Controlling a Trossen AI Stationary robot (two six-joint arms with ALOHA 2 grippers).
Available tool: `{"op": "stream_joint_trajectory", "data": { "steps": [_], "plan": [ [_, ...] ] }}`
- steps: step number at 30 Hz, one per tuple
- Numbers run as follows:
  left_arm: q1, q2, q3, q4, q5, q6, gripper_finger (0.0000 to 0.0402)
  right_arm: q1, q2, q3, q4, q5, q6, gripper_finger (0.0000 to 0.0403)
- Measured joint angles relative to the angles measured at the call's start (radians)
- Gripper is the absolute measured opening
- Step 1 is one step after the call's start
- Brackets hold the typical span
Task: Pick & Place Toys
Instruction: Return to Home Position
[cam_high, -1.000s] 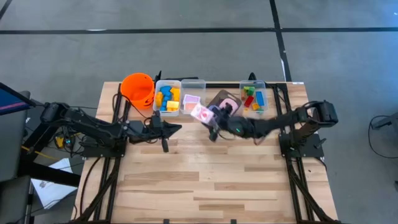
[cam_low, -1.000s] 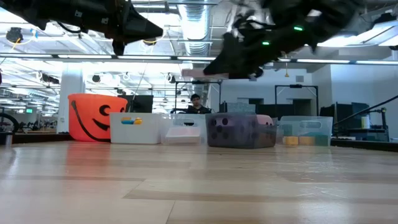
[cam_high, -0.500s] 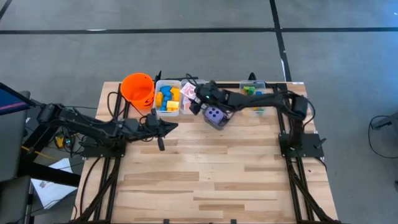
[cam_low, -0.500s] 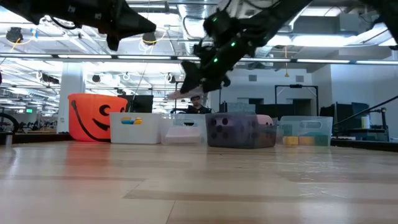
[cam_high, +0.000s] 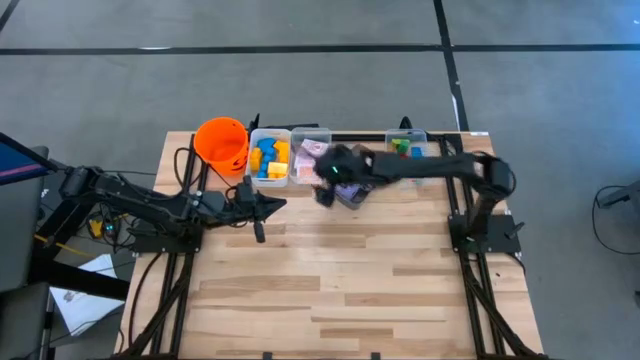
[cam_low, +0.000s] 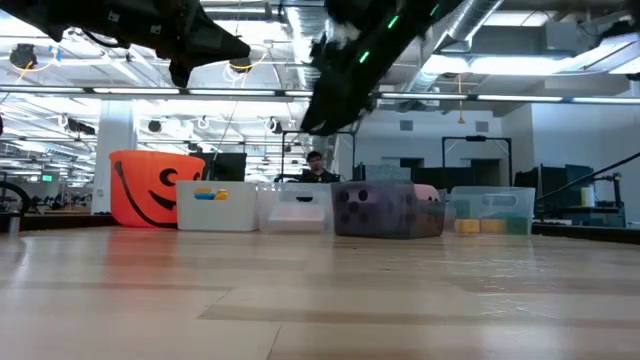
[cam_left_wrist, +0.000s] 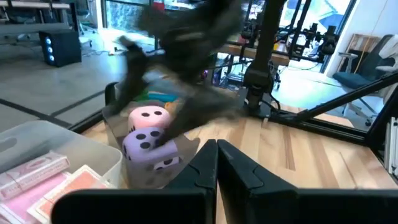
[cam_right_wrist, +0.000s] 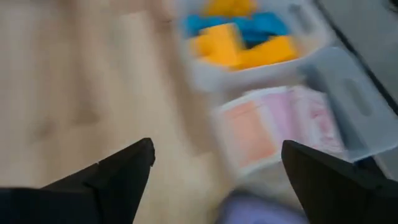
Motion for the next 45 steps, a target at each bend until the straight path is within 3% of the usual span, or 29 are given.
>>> {"op": "stream_joint_trajectory", "data": {
  "steps": [4,12,16,18,21,25,28,34,41,45],
  "plan": [
    [0.0,-0.002,0.0,-0.002,0.0,-0.039,0.0,0.153,-0.182,-0.108,-0.058,0.018,-0.035,0.0354],
    [0.0,-0.025,0.0,-0.002,0.001,-0.07,0.0,0.562,-0.615,-0.423,-0.095,0.084,-0.117,0.0355],
    [-0.008,-0.044,0.0,-0.005,0.051,-0.164,0.0,0.71,-0.815,-0.633,0.074,0.251,-0.029,0.0355],
    [-0.022,-0.044,0.0,-0.005,0.095,-0.138,0.0,0.748,-0.897,-0.773,0.249,0.313,-0.024,0.0355],
    [-0.064,-0.039,0.0,-0.007,0.111,-0.021,0.0,0.749,-0.983,-1.019,0.658,0.295,-0.075,0.0355],
    [-0.101,-0.039,0.0,-0.001,0.05,0.031,0.0,0.665,-1.005,-1.296,1.158,0.073,-0.056,0.0356],
    [-0.114,-0.039,0.0,-0.006,0.026,0.046,0.0,0.592,-0.989,-1.406,1.367,-0.076,0.003,0.0356],
    [-0.115,-0.039,-0.092,0.074,-0.057,-0.003,0.0,0.487,-0.965,-1.418,1.377,-0.224,0.055,0.0356],
    [-0.122,-0.042,-0.418,0.573,-0.052,-0.061,0.0,0.42,-0.942,-1.418,1.376,-0.295,0.104,0.0356],
    [-0.134,-0.053,-0.423,0.563,-0.04,-0.06,0.0,0.398,-0.938,-1.418,1.375,-0.288,0.105,0.0356]
  ]
}}
